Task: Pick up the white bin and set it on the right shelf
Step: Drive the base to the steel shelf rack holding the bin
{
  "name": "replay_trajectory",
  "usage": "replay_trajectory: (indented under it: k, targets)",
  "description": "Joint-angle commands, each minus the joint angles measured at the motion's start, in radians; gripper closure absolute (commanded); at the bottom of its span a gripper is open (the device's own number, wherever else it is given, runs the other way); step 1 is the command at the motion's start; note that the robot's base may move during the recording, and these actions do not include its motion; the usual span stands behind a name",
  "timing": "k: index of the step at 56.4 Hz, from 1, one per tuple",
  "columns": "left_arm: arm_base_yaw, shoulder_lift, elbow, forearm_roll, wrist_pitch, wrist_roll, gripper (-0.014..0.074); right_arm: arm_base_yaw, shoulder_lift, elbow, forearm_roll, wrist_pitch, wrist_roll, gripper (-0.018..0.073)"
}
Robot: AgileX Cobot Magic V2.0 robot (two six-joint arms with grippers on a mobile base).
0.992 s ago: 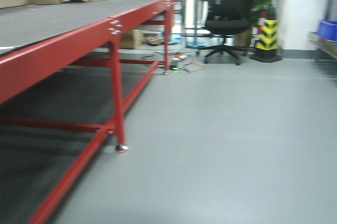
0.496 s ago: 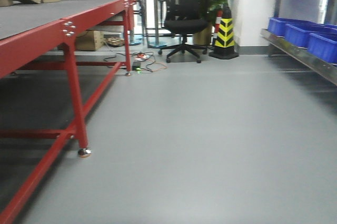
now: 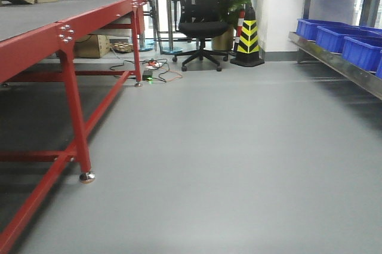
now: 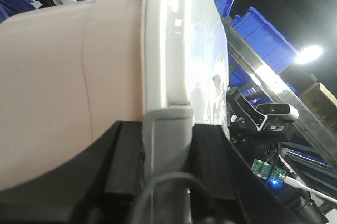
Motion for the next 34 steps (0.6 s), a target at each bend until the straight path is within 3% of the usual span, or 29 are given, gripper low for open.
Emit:
replay_trajectory:
  k: [1, 34]
  targets:
    - [-0.024, -0.055, -0.039, -0.090, 0.210, 0.040, 0.0715, 0.009, -0.030, -0.034, 0.114, 0.051, -0.014, 0.0501]
    - [-0.024, -0.055, -0.039, -0.090, 0.210, 0.040, 0.0715, 0.009, -0.030, -0.034, 0.114, 0.052, -0.014, 0.0501]
